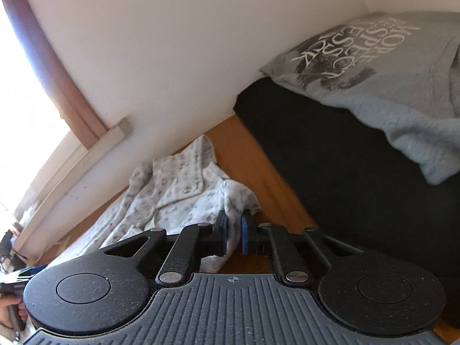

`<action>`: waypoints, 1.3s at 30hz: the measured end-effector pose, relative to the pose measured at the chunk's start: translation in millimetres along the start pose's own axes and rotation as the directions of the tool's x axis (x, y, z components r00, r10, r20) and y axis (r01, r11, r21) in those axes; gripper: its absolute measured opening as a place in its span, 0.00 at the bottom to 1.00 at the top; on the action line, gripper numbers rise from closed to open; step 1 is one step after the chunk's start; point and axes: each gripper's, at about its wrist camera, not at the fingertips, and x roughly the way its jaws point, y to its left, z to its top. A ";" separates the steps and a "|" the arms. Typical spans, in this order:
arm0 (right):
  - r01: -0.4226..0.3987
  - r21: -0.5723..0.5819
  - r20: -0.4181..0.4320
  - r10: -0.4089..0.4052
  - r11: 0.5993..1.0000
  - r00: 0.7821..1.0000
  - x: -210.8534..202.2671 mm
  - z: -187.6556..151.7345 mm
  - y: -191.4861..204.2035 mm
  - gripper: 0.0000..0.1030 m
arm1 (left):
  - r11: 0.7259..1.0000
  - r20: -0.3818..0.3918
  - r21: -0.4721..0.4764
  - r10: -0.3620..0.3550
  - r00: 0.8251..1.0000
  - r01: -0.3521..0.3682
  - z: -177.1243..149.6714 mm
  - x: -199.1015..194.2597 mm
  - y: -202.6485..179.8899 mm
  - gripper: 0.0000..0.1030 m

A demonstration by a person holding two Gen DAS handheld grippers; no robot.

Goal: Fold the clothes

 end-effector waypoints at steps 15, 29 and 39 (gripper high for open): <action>-0.023 -0.019 0.008 0.023 1.000 1.000 8.9 6.8 5.5 0.29 | 1.000 -0.001 0.002 0.000 1.000 0.000 0.1 0.5 0.3 0.85; -0.233 -0.267 0.051 0.255 0.935 0.966 -17.7 13.6 109.6 0.05 | 1.000 -0.002 0.007 0.001 1.000 -0.001 0.2 1.1 -0.1 0.85; -0.371 -0.456 -0.265 0.275 0.809 0.924 1.3 -88.6 173.1 0.05 | 1.000 -0.002 0.011 0.006 1.000 -0.006 0.3 0.8 -1.3 0.85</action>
